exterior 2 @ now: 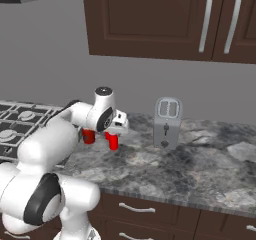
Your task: Four empty soda cans are scattered around the kitchen. Gather all the cans and cluster them next to the stove for recycling.
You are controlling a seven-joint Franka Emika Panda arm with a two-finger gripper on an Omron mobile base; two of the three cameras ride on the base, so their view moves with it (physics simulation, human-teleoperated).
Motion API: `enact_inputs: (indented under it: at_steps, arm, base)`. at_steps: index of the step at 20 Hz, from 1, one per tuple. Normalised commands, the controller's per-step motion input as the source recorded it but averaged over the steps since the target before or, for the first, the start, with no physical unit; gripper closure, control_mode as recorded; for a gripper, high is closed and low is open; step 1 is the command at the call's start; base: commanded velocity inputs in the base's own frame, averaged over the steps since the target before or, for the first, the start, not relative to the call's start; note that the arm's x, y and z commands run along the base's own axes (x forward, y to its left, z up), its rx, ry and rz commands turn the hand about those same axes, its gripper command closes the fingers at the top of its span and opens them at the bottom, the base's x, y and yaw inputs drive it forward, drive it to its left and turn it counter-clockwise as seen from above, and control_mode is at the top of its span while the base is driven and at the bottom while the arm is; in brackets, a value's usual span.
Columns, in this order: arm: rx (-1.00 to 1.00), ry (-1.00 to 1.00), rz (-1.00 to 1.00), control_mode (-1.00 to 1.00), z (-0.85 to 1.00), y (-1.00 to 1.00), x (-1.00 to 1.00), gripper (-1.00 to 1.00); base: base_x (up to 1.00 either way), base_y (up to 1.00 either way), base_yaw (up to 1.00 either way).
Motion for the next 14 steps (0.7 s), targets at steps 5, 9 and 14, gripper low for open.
enact_inputs:
  at_steps: [5, 9, 14]
  arm:
    - [0.00, -0.10, 0.00, -1.00, 0.63, -0.03, -0.83, -1.00]
    - [0.00, -0.06, 0.00, -1.00, 0.65, 0.00, -0.98, -1.00]
    - [0.00, -0.01, -0.03, -1.00, 0.61, 0.00, -1.00, -1.00]
  base:
    - [0.00, 0.00, 0.00]
    - [0.00, 0.00, 0.00]
    - [0.00, 0.00, 0.00]
